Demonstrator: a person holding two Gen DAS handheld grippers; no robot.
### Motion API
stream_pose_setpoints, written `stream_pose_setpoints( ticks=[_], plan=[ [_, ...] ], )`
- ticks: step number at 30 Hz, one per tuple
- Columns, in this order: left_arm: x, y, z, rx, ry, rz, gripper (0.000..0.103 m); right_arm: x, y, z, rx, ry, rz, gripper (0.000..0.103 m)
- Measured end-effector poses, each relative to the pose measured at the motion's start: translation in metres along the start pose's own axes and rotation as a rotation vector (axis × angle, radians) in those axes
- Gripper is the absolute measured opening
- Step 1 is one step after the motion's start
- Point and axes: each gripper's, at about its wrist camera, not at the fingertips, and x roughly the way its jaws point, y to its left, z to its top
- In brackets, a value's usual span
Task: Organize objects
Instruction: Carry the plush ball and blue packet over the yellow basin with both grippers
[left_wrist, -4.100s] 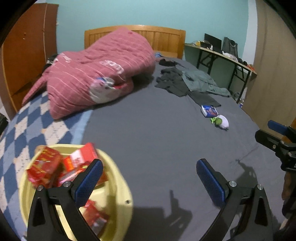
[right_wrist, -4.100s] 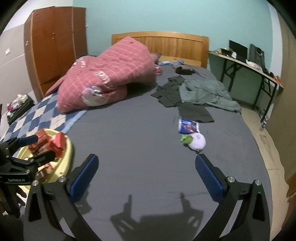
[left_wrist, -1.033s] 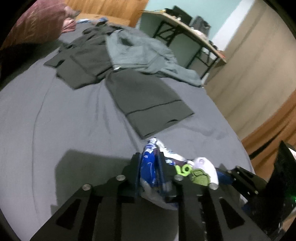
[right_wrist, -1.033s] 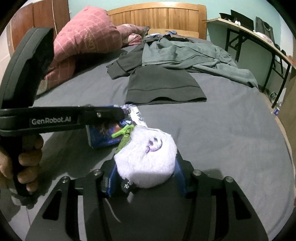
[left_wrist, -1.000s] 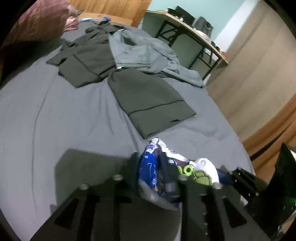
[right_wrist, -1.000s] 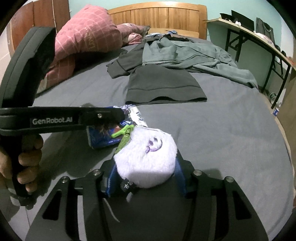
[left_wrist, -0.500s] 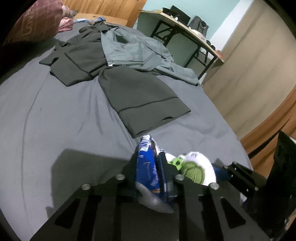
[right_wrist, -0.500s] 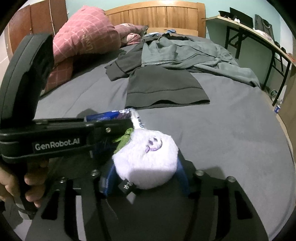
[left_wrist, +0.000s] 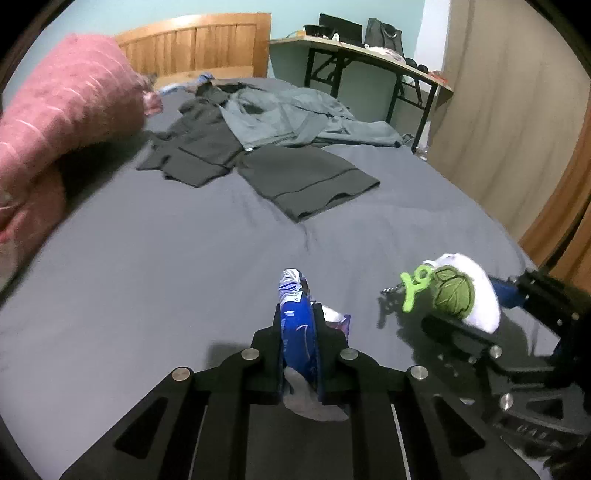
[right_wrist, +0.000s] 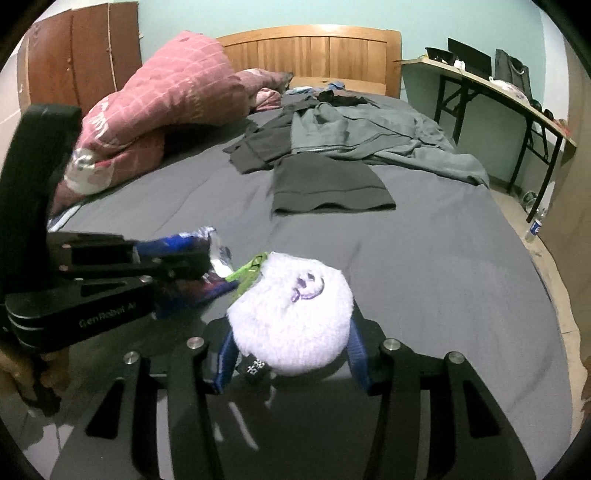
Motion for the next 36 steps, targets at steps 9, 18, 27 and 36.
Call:
stream_pose_setpoints(
  ticks=[9,18,27,36],
  plan=[
    [-0.099,-0.005,-0.066,-0.021,-0.042,0.066,0.009,-0.057,0.038,-0.026,0.009,0.009,-0.04,0.052],
    [-0.21,-0.008,-0.097,-0.046,-0.113,0.106,0.009,-0.113,0.094,-0.037,-0.023,-0.012,-0.05,0.052],
    [-0.284,-0.009,-0.123,-0.069,-0.139,0.139,0.009,-0.155,0.131,-0.036,-0.072,-0.041,-0.052,0.052],
    [-0.344,0.016,-0.153,-0.11,-0.172,0.19,0.009,-0.174,0.171,-0.029,-0.104,-0.068,-0.022,0.052]
  ],
)
